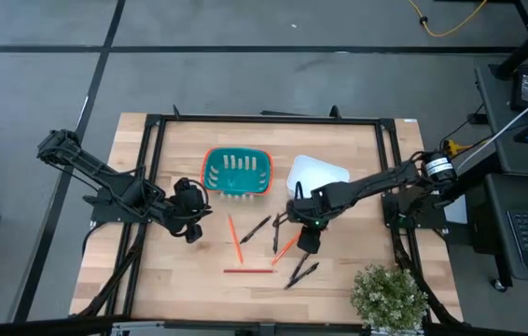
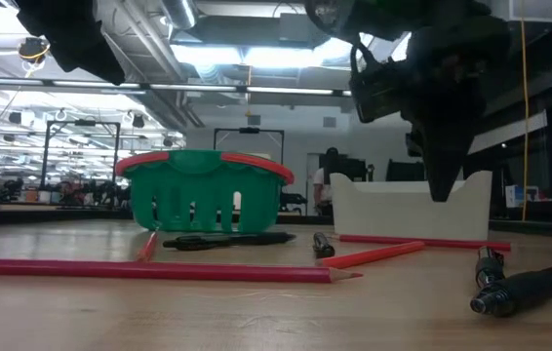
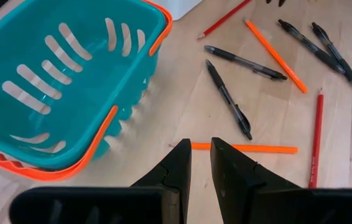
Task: Sort pens & pencils
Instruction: Adjust the white bin
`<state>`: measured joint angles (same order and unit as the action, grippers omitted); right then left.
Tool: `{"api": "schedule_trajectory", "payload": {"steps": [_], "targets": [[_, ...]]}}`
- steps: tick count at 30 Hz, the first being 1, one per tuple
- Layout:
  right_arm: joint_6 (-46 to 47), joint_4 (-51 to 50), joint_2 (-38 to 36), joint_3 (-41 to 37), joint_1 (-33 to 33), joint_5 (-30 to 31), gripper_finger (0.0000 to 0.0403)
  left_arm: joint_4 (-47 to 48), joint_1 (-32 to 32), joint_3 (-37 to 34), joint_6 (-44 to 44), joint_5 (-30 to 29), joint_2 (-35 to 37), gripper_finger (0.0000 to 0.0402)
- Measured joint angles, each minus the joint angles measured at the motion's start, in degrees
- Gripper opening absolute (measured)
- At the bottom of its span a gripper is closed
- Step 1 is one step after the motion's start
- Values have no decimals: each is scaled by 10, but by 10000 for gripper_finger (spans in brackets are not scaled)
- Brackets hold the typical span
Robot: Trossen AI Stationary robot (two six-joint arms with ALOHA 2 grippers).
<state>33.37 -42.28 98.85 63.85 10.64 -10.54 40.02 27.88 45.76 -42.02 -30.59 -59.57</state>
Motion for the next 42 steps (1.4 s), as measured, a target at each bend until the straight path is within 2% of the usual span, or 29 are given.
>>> {"api": "schedule_trajectory", "payload": {"steps": [9, 19, 27, 32, 42], "targets": [[8, -66, 0, 0, 0, 72, 90, 0, 0, 0, 0, 0, 0, 56], [-15, -69, 0, 0, -1, 118, 91, 0, 0, 0, 0, 0, 0, 56], [-21, -65, 0, 0, -4, 124, 90, 0, 0, 0, 0, 0, 0, 56], [-27, -46, 0, 0, -4, 102, 91, -1, 0, 0, 0, 0, 0, 56], [-41, -46, 0, -16, -15, 124, 91, 0, 0, 0, 0, 0, 0, 56]]}}
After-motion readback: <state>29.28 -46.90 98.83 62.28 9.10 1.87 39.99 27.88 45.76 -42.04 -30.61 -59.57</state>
